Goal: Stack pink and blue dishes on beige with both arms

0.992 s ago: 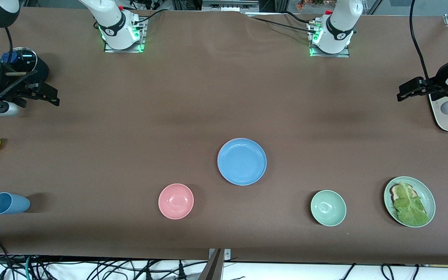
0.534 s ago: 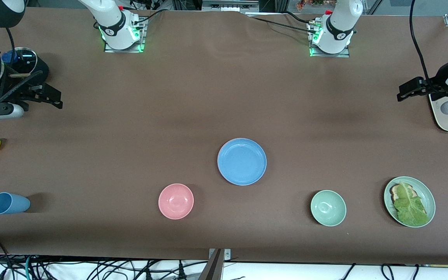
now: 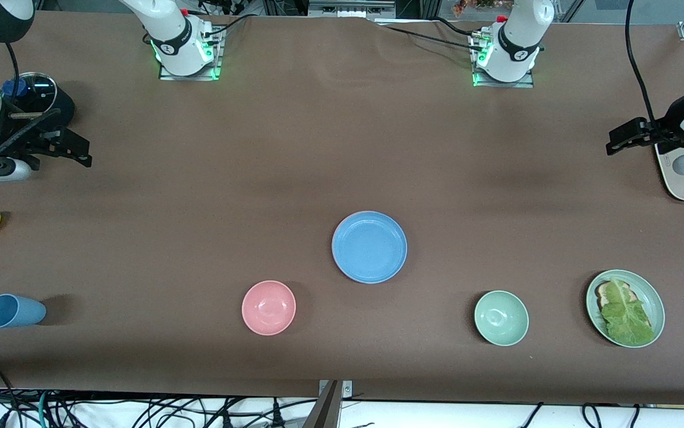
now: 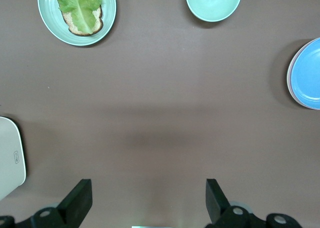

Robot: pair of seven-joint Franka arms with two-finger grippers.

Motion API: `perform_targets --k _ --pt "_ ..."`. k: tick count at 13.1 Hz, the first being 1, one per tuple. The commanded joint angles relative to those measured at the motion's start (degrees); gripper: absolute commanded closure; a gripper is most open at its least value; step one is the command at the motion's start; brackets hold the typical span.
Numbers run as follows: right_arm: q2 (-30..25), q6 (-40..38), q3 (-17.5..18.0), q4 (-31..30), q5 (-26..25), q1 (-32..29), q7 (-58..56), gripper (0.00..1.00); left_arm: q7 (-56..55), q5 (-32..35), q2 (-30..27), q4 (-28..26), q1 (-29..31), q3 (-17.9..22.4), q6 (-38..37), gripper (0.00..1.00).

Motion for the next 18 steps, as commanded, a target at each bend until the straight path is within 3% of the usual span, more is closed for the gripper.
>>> perform_targets --k 1,18 --pt "0.6 -0.4 0.0 1.4 -0.4 0.1 -1.0 0.00 1.1 1.6 0.4 1.1 -0.4 0.2 -0.1 0.00" --pt "0.4 -0.4 -1.5 1.5 -0.8 -0.2 -2.3 0.00 1.1 1.6 0.4 1.1 -0.5 0.2 -0.1 0.00"
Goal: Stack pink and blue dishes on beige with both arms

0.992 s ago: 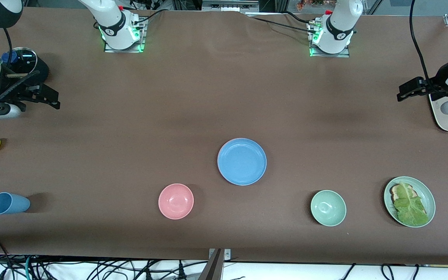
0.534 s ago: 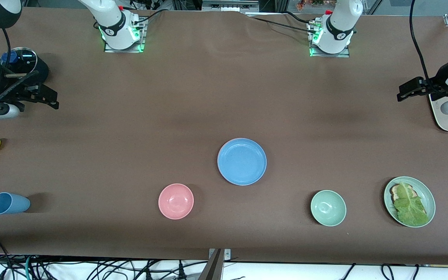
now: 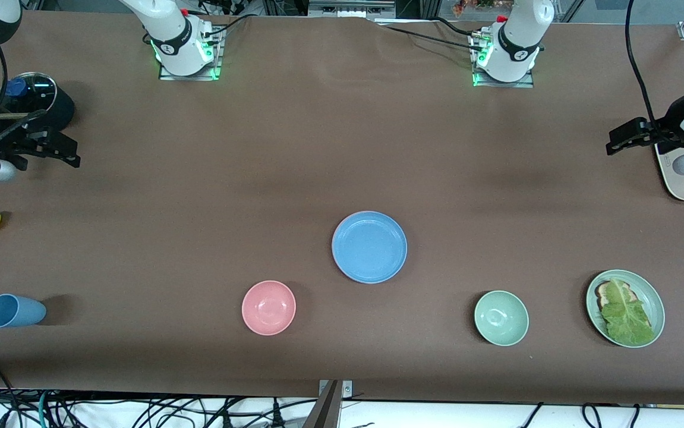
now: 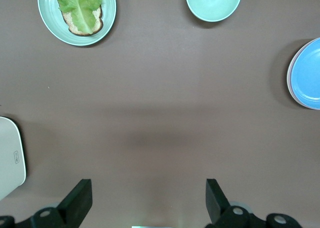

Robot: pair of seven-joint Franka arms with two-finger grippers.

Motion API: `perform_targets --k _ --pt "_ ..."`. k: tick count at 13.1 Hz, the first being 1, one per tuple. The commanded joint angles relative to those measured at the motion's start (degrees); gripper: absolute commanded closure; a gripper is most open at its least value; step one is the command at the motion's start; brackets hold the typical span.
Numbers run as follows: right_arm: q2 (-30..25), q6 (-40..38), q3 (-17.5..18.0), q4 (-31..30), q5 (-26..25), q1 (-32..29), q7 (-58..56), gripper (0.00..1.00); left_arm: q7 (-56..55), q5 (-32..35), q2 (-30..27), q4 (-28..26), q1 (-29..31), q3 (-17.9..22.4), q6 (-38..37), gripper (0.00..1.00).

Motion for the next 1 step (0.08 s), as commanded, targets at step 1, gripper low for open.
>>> perform_targets --k 1 --pt "0.4 -0.4 0.1 1.4 -0.4 0.0 -0.7 0.00 1.1 1.6 0.5 1.1 -0.5 0.2 -0.1 0.00"
